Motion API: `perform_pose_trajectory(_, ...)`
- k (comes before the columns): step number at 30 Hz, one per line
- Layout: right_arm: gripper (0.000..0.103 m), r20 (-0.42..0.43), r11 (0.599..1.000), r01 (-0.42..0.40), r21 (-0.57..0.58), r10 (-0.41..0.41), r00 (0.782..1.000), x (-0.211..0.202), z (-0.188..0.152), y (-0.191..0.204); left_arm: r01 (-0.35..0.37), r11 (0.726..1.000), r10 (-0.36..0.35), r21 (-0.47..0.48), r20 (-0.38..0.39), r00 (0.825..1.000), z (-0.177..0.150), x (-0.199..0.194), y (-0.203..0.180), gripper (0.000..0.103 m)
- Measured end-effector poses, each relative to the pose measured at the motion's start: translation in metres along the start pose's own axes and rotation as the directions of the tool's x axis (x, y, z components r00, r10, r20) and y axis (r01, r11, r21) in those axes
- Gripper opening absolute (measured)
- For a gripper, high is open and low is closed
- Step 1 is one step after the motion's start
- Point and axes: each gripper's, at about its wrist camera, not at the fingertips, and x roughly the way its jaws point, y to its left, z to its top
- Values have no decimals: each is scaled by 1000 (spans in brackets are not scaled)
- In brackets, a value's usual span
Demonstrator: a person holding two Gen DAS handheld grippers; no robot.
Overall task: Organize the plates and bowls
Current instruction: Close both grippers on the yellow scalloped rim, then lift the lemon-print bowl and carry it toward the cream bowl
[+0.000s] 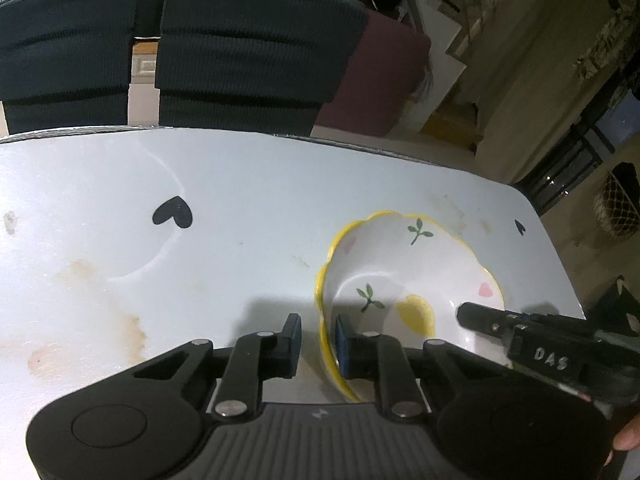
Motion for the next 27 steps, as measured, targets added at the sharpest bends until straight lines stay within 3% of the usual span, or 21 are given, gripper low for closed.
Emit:
perform_pose_trajectory(3, 12, -12, 998, -33, 62, 34, 999, -1, 1, -8, 1, 1000, -1, 18, 11, 1000, 1, 2, -2, 18)
perform_pose_trajectory(4, 12, -11, 998, -35, 60, 35, 999, -1, 0, -8, 8, 1000, -9, 26, 13, 1000, 1, 3, -2, 13)
perform_pose_trajectory(15, 11, 32, 998, -15, 53, 14, 999, -11, -6, -4, 3, 999, -6, 53, 47, 999, 1, -8, -8, 7)
perform_pose_trajectory(20, 11, 56, 998, -21, 63, 18, 998, -39, -7, -1, -10, 998, 4, 67, 84, 996, -4, -46, -23, 7)
perform_pose_trajectory(27, 10, 131, 998, -47, 43, 41, 990, -121, -14, 21, -7, 999, -1, 44, 166, 986, -24, -133, -34, 7)
